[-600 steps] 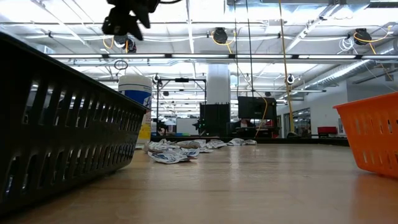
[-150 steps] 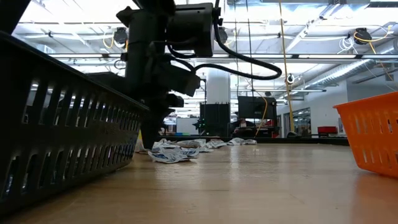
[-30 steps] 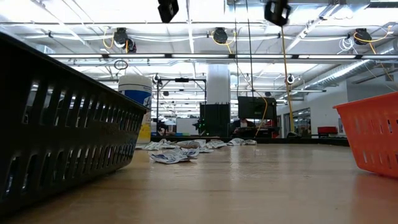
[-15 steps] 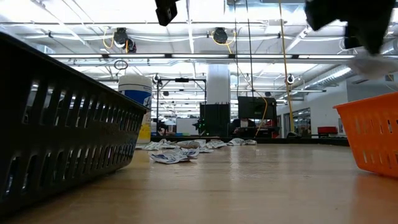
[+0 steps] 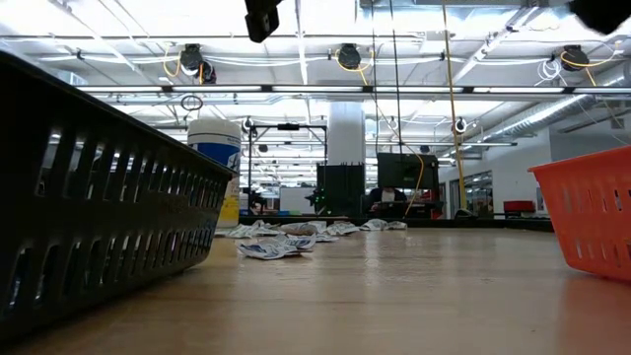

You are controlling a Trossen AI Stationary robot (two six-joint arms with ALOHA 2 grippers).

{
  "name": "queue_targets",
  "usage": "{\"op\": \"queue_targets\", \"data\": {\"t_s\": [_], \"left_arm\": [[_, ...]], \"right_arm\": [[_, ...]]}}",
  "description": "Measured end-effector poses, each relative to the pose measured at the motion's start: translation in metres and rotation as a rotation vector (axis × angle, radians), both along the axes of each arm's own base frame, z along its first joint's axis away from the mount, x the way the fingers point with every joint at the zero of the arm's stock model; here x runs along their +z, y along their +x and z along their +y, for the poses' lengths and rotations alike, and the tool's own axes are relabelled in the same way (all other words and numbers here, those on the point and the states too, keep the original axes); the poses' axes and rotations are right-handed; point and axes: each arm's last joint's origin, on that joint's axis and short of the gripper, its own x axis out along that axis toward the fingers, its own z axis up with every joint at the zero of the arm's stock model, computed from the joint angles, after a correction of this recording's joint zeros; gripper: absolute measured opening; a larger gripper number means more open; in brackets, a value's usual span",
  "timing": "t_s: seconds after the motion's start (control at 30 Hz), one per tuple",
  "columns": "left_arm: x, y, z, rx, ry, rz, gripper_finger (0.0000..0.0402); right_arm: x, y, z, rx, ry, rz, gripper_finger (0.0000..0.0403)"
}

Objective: Pick & Place First Aid Supplies
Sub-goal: Put the alcohol pad into the blue bin

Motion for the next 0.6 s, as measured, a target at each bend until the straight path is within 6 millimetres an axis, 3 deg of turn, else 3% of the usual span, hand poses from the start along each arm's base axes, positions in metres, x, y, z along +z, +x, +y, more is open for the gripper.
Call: {"op": "queue_targets", "data": {"t_s": [0.3, 0.6], "left_arm": [[0.0, 0.0, -0.001, -0.03, -0.006, -0.005, 0.0175], [0.0, 0.0, -0.001, -0.032, -0.006, 0.002, 0.0175]], "right_arm": [[-0.007, -0.021, 0.052, -0.128, 0.041, -0.002, 0.0], [-0.041, -0.007, 0.085, -0.085, -0.032, 0.067, 0.0]]}}
